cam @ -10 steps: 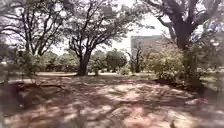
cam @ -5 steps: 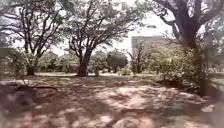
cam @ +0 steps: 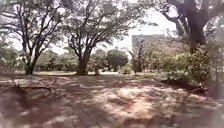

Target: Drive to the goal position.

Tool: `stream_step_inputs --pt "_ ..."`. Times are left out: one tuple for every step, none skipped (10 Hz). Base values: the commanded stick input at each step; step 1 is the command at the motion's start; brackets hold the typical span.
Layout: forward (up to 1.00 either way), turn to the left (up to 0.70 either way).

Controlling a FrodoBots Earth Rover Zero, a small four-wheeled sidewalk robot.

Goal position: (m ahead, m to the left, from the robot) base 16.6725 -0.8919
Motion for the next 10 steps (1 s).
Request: stream_step_inputs --pt "0.7 0.0" --pt "0.7 0.0" --pt "0.7 0.0" --pt "0.7 0.0" --pt "0.7 0.0" --pt "0.7 0.0" --pt "0.7 0.0" --pt "0.7 0.0" --pt "0.7 0.0" --pt "0.7 0.0"
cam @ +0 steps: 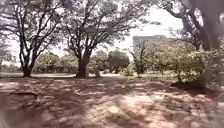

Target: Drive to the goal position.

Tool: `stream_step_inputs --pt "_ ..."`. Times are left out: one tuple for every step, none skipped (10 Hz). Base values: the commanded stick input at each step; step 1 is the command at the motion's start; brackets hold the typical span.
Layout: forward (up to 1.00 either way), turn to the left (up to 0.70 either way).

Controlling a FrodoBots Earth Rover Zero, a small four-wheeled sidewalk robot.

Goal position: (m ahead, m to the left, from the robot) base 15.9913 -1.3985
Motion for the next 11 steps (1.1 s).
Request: stream_step_inputs --pt "0.7 0.0" --pt "0.7 0.0" --pt "0.7 0.0" --pt "0.7 0.0" --pt "0.7 0.0" --pt "0.7 0.0" --pt "0.7 0.0" --pt "0.7 0.0" --pt "0.7 0.0" --pt "0.7 0.0" --pt "0.7 0.0"
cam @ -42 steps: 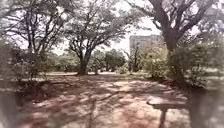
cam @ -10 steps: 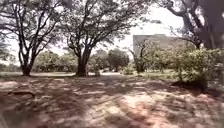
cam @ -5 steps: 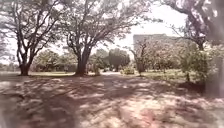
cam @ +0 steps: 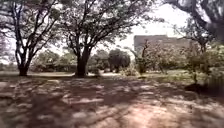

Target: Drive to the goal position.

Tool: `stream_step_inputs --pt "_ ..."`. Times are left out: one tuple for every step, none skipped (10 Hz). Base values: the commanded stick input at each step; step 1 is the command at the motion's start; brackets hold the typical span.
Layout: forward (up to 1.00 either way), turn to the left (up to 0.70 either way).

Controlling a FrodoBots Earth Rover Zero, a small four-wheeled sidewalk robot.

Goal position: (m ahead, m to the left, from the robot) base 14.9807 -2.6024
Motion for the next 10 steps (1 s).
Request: stream_step_inputs --pt "0.7 0.0" --pt "0.7 0.0" --pt "0.7 0.0" --pt "0.7 0.0" --pt "0.7 0.0" --pt "0.7 0.0" --pt "0.7 0.0" --pt "0.7 0.0" --pt "0.7 0.0" --pt "0.7 0.0"
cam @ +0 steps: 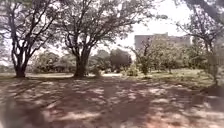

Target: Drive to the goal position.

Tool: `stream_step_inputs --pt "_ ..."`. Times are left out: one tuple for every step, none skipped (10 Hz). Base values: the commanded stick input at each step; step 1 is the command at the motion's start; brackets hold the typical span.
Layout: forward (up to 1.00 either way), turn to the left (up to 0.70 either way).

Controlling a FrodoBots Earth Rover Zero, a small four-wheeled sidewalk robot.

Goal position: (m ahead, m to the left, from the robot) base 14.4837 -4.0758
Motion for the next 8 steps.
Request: stream_step_inputs --pt "0.7 0.0" --pt "0.7 0.0" --pt "0.7 0.0" --pt "0.7 0.0" --pt "0.7 0.0" --pt "0.7 0.0" --pt "0.7 0.0" --pt "0.7 0.0"
